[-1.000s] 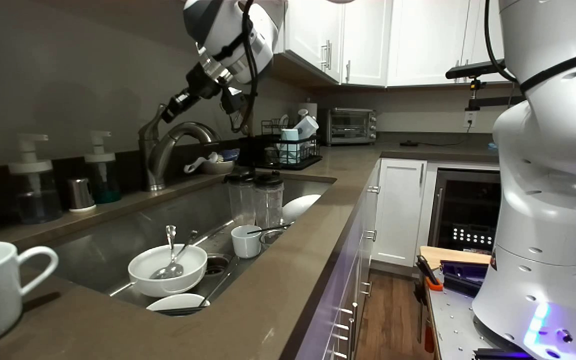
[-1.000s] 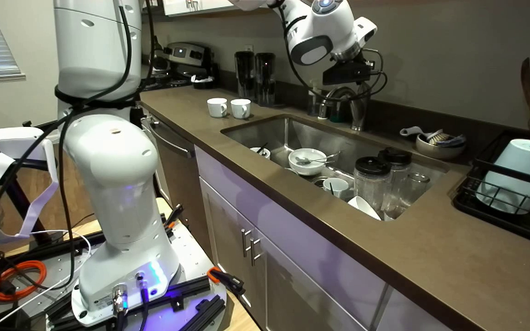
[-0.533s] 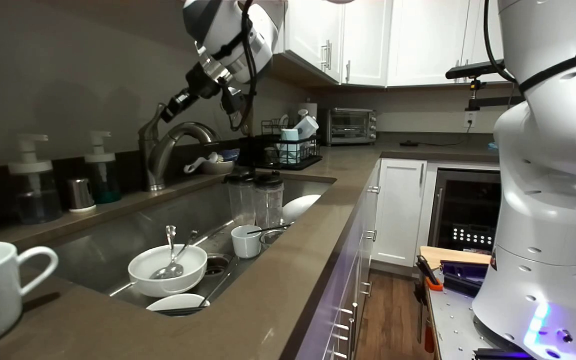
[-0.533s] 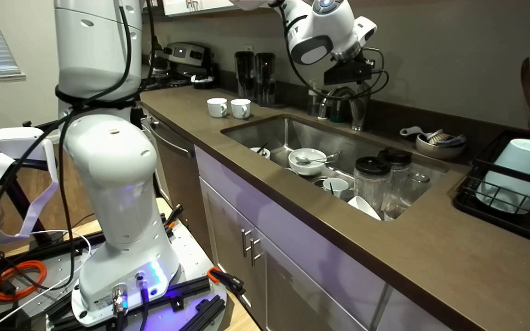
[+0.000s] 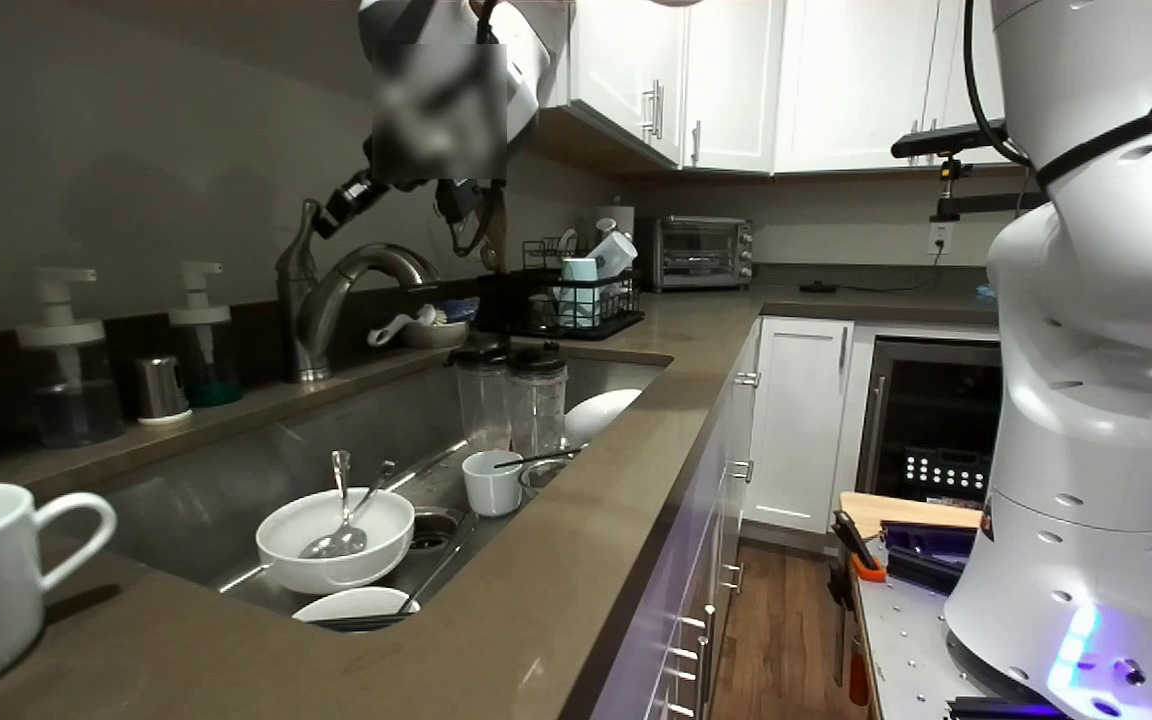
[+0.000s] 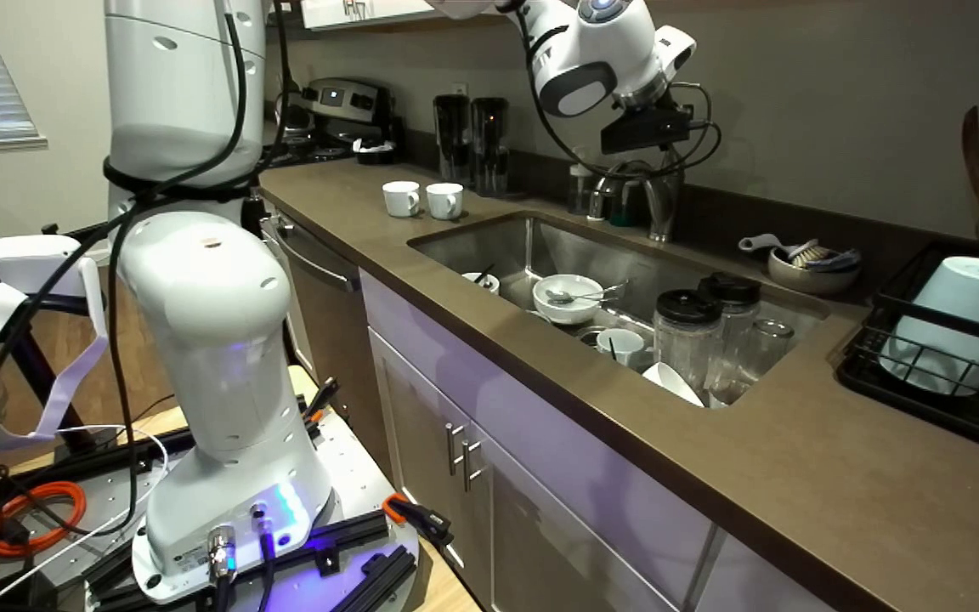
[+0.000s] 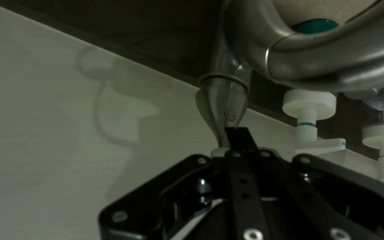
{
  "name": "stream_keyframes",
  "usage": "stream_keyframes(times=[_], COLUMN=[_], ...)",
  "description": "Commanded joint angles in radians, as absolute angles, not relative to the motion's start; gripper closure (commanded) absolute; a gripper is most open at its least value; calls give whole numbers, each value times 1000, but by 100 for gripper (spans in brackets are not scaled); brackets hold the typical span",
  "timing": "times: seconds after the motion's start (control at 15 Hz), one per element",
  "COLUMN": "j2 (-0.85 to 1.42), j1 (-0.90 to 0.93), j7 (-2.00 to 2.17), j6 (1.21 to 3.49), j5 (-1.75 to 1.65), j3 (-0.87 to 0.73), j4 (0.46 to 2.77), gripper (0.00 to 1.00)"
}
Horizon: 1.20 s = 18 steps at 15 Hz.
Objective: Turn on the faucet
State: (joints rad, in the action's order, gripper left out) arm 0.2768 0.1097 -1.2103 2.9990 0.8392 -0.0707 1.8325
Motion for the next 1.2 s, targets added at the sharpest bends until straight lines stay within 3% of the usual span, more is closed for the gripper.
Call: stream_keyframes(times=[0.0, 0.47, 1.0, 1.13], j2=[310, 286, 151, 113], j1=[130, 119, 101, 111], j7=[-1203, -1257, -1223, -1001], j6=[3013, 3098, 3394, 3449], j5=[801, 845, 876, 664], j3=[-67, -10, 12, -24], j4=[1734, 1712, 2026, 2137], gripper=[96, 98, 98, 97])
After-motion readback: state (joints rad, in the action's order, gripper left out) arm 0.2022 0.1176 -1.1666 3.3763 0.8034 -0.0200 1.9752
